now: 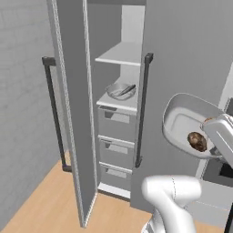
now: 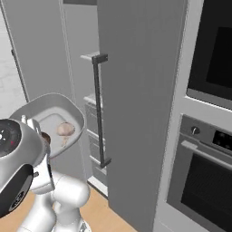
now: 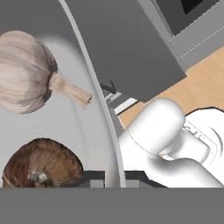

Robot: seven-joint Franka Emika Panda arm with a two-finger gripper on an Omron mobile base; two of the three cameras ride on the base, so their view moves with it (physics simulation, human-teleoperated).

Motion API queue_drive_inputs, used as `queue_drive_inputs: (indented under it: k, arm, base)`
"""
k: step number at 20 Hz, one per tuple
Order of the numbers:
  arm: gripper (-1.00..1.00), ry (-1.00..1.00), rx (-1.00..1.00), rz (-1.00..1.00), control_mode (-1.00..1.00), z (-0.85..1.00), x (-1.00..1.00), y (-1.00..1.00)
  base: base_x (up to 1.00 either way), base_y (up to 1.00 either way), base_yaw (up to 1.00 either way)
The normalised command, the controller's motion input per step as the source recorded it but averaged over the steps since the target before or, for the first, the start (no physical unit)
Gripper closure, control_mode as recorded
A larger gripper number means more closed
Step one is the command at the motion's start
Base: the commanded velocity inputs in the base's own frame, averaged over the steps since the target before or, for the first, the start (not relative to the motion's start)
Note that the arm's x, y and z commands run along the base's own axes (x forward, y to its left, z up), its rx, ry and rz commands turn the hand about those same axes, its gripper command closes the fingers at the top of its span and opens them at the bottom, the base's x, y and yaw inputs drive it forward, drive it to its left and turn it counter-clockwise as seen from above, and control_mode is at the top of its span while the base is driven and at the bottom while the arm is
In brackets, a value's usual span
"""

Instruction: Take the meat container that has the fish and place it on the second highest rack of the freezer. Then take the vegetable container that has the mushroom and garlic and place it on the highest rack of the freezer.

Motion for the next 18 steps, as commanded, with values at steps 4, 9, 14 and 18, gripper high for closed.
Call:
queue_drive_inputs:
  k: [4, 9, 14, 18]
  arm:
    - [1.00, 0.00, 0.00, 0.00, 1.00, 0.00, 0.00, 0.00]
    - [1.00, 0.00, 0.00, 0.00, 1.00, 0.00, 0.00, 0.00]
    - [1.00, 0.00, 0.00, 0.00, 1.00, 0.00, 0.00, 0.00]
    - [1.00, 0.00, 0.00, 0.00, 1.00, 0.00, 0.00, 0.00]
  base:
    - [0.73, 0.46, 0.00]
    - [0.60, 0.03, -0.02]
    - [0.65, 0.27, -0.08]
    - [0.31, 0.18, -0.07]
